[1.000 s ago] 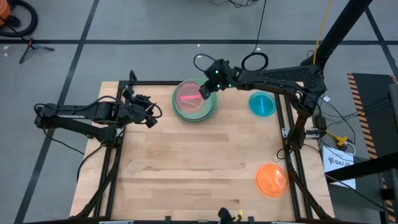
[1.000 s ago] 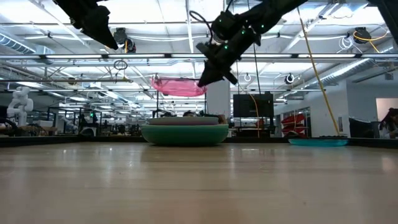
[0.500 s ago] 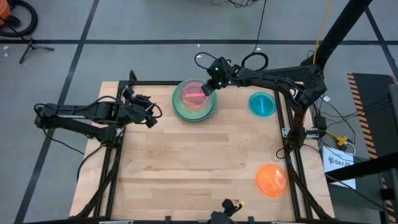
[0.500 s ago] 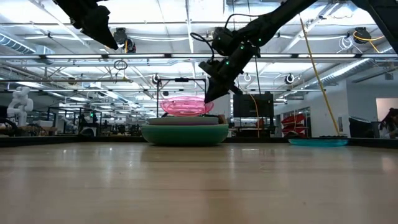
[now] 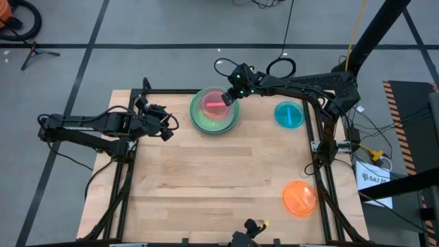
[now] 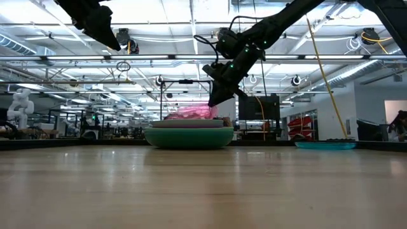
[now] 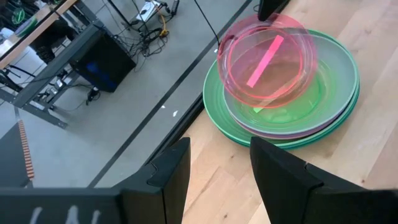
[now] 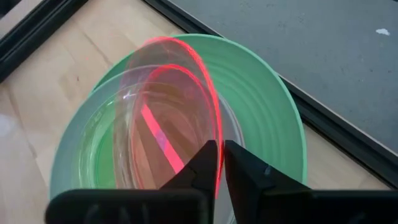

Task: Stack plastic plates
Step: Stack the pink plate on top of the light green plate, then stack the blue plate on top of the pink plate

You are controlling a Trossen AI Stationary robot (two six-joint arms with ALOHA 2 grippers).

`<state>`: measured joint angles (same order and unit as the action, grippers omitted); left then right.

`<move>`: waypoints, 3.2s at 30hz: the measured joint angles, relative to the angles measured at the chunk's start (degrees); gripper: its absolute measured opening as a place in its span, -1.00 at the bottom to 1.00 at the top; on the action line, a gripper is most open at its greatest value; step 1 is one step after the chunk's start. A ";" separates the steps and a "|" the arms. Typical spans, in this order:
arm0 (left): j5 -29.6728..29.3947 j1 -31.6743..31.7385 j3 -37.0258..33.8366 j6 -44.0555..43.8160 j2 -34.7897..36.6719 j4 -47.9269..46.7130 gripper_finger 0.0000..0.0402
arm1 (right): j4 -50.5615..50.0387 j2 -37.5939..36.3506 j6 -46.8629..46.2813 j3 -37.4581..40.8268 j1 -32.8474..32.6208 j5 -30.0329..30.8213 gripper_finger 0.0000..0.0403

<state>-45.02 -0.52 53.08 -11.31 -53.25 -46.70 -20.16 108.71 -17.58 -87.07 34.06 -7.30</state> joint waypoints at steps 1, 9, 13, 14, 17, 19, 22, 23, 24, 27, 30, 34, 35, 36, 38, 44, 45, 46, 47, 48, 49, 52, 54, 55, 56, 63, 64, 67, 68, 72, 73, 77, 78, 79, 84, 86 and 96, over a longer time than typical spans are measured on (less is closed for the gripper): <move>0.01 -0.01 0.00 0.00 0.01 0.00 -0.14 | 0.00 0.00 -0.05 0.00 0.00 0.01 -0.84; 0.01 0.00 0.00 0.00 0.00 0.00 -0.14 | 0.02 0.00 -0.14 0.00 -0.02 -0.04 -0.69; 0.01 -0.01 -0.01 -0.01 0.01 0.00 -0.14 | -0.16 0.00 -0.14 0.00 -0.36 -0.30 -0.62; 0.01 0.01 0.00 -0.02 0.01 0.00 -0.14 | -0.20 0.00 -0.10 0.00 -0.41 -0.33 -0.60; 0.01 0.00 0.00 -0.17 0.01 -0.01 -0.14 | -1.41 0.00 0.30 0.00 -0.46 -0.42 -0.54; 0.01 0.00 0.00 -0.39 0.01 -0.09 -0.14 | -2.70 -0.04 0.60 0.00 -0.43 -0.43 -0.51; 0.01 0.01 0.00 -0.66 0.00 -0.26 -0.14 | -5.81 -0.38 1.71 0.02 -0.31 -0.45 -0.48; 0.01 0.01 0.00 -0.77 0.01 -0.26 -0.14 | -7.03 -0.59 2.13 0.02 -0.29 -0.43 -0.48; 0.01 -0.01 0.00 -0.86 0.01 -0.26 -0.14 | -8.83 -0.90 2.49 0.02 -0.26 -0.42 -0.48; 0.02 0.00 0.00 -0.94 0.00 -0.26 -0.14 | -11.90 -1.82 4.31 0.04 -0.28 -0.39 -0.48; 0.01 -0.01 0.00 -0.99 0.01 -0.26 -0.14 | -12.33 -2.38 5.00 0.04 -0.46 0.01 -0.48; 0.01 0.00 0.00 -0.97 0.01 -0.17 -0.14 | -7.45 -1.26 5.78 0.04 -2.14 0.25 -0.48; 0.02 0.01 0.00 -0.81 0.00 -0.07 -0.14 | -5.23 -0.52 5.81 0.04 -2.84 0.25 -0.48; 0.03 -0.01 0.00 -0.65 0.00 0.07 -0.14 | -3.35 0.38 5.91 0.04 -3.70 0.26 -0.48; 0.01 -0.01 0.00 -0.57 0.01 0.15 -0.14 | 0.89 2.29 6.20 0.07 -5.48 0.23 -0.48; 0.03 0.00 0.00 -0.42 0.01 0.15 -0.14 | 5.27 6.35 8.82 0.07 -9.64 5.87 -0.54; 0.03 0.01 0.00 -0.42 0.01 0.15 -0.14 | 5.00 6.54 9.56 0.07 -10.09 7.98 -0.56; 0.03 0.00 0.00 -0.40 0.00 0.15 -0.14 | 4.52 6.56 9.94 0.07 -10.51 9.17 -0.58; 0.03 0.01 0.00 -0.36 0.01 0.15 -0.14 | 4.31 6.54 10.22 0.07 -10.83 10.20 -0.61; 0.03 0.00 0.00 -0.22 0.00 0.17 -0.14 | 4.57 6.52 10.37 0.07 -11.18 10.41 -0.63; 0.03 0.00 0.00 -0.17 0.01 0.17 -0.14 | 4.89 6.50 10.40 0.07 -11.42 10.47 -0.65; 0.03 0.01 -0.02 -0.15 0.01 0.20 -0.14 | 5.50 6.51 10.29 0.07 -12.11 10.56 -0.70; 0.03 0.01 0.00 -0.13 -0.01 0.20 -0.14 | 5.73 6.51 10.39 0.07 -12.47 12.22 -0.74; 0.03 0.01 0.00 -0.15 0.00 0.22 -0.14 | 5.73 6.51 10.60 0.07 -12.56 13.64 -0.75; 0.03 0.01 0.00 -0.13 0.01 0.22 -0.14 | 5.73 6.66 10.79 0.07 -12.64 14.74 -0.77; 0.03 -0.01 0.00 0.04 -0.01 0.22 -0.14 | 6.59 9.77 9.94 0.05 -12.85 14.76 -0.86; 0.03 -0.03 0.00 0.04 0.01 0.24 -0.14 | 7.22 10.43 9.67 0.06 -13.10 14.76 -0.87; 0.05 -0.10 -0.01 0.04 -0.01 0.24 -0.14 | 8.12 11.03 9.68 0.00 -13.73 14.76 -0.89; 0.03 -0.15 0.00 0.02 0.01 0.24 -0.14 | 8.44 11.10 9.68 0.00 -13.98 14.72 -0.90; 0.04 -0.27 0.00 0.02 0.01 0.24 -0.14 | 9.00 11.07 9.91 0.02 -14.91 14.61 -0.90; 0.03 -0.27 0.00 0.02 -0.01 0.24 -0.14 | 8.99 10.98 9.90 0.02 -15.07 14.63 -0.90; 0.05 -0.27 0.00 -0.33 0.01 0.24 -0.14 | 8.97 10.87 9.81 0.02 -15.06 14.69 -0.90; 0.05 -0.27 -0.01 -0.39 0.00 0.22 -0.14 | 8.96 10.83 9.81 0.04 -15.06 14.69 -0.90; 0.05 -0.27 0.00 -0.39 0.00 0.22 -0.14 | 9.03 10.78 9.81 0.04 -15.06 14.73 -0.90; 0.05 -0.29 0.00 -0.42 -0.01 0.20 -0.14 | 7.52 9.88 10.13 -0.69 -15.06 14.76 -0.90; 0.05 -0.27 0.00 -0.42 0.00 0.20 -0.14 | 7.06 9.04 10.44 -1.77 -15.06 14.74 -0.90; 0.00 -0.22 -0.02 0.44 0.01 0.22 -0.14 | -11.49 -0.32 13.89 -5.06 -15.06 14.87 -0.90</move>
<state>-45.02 -0.74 53.06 -10.88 -53.23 -46.48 -31.65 108.39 -3.69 -92.12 19.00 7.57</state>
